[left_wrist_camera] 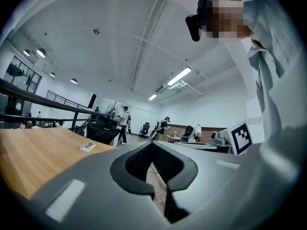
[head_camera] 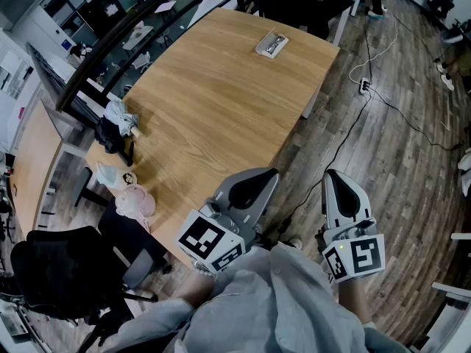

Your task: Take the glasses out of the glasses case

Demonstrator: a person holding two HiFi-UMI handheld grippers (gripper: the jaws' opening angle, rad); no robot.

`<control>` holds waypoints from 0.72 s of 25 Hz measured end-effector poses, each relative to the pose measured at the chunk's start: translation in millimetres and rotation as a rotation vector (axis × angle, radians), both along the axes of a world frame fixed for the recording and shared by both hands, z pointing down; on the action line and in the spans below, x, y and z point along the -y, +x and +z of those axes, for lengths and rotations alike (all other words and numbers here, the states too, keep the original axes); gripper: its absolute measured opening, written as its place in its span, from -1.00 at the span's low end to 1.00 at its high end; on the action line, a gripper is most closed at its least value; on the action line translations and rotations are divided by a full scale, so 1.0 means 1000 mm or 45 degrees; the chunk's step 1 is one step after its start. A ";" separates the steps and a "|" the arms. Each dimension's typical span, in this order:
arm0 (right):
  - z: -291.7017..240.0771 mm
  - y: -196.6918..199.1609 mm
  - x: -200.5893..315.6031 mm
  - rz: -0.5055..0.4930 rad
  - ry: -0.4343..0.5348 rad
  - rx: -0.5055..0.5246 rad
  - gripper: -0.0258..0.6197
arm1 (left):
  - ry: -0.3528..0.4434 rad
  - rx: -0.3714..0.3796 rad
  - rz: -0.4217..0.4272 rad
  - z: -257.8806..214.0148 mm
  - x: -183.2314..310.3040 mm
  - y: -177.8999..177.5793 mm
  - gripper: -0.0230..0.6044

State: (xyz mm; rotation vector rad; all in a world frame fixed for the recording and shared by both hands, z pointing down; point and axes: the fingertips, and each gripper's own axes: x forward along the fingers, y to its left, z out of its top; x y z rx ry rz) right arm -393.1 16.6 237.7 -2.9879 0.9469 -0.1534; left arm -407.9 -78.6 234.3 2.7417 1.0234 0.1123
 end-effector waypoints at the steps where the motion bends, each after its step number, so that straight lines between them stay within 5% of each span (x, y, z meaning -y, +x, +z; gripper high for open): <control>1: 0.001 0.001 -0.001 0.002 -0.002 0.003 -0.92 | -0.001 0.000 0.001 0.000 0.000 0.001 -0.92; 18: 0.005 -0.004 -0.038 0.024 0.006 0.024 -0.92 | -0.002 -0.004 -0.013 -0.001 -0.031 -0.003 -0.92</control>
